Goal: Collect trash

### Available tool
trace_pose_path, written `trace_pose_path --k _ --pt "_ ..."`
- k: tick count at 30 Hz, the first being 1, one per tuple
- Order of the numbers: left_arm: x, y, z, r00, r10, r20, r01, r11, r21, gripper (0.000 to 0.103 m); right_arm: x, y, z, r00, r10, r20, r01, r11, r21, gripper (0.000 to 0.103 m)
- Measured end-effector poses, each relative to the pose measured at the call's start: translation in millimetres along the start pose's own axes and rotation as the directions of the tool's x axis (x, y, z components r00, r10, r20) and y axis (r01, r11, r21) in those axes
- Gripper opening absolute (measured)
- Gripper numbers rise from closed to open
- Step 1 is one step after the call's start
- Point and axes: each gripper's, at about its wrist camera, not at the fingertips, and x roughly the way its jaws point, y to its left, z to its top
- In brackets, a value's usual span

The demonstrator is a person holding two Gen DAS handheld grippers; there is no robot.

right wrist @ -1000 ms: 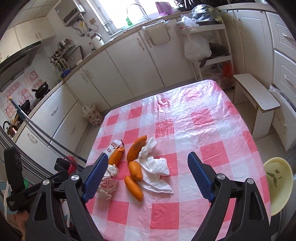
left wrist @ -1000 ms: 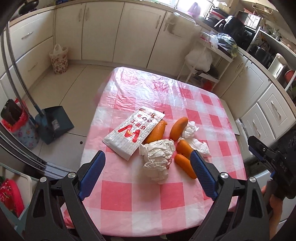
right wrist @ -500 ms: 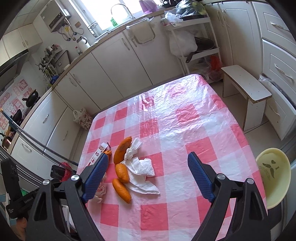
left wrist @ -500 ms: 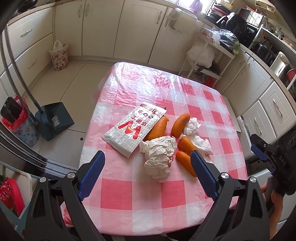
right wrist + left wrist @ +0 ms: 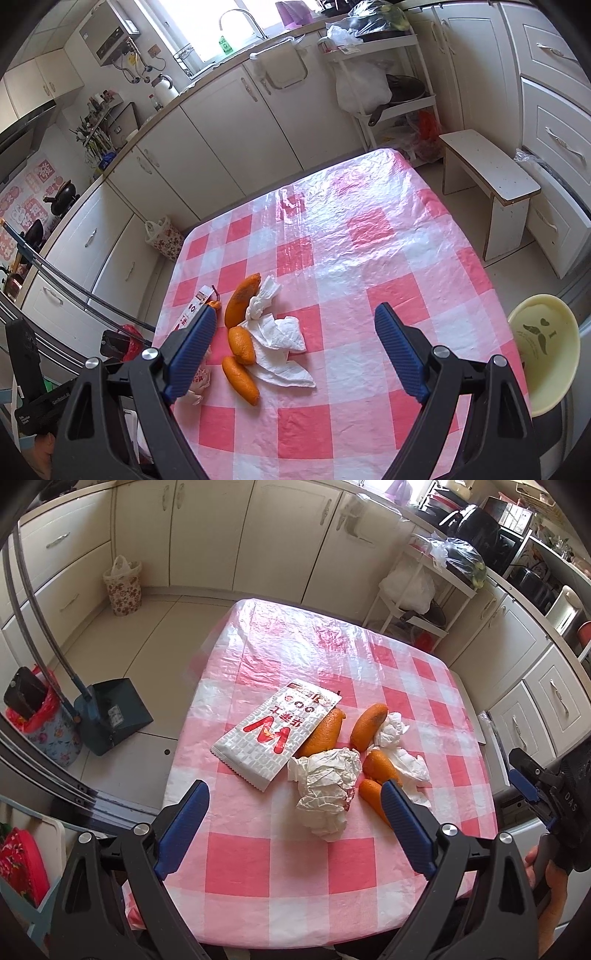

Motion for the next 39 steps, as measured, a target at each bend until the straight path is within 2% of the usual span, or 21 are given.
trace_pose_path --k 39 --pt "1.2 5.2 -3.2 1.000 0.011 -0.013 -0.011 1.000 0.003 0.091 -2.2 -0.9 0.2 1.000 0.002 0.010 -0.002 1.000 -0.003 0.084"
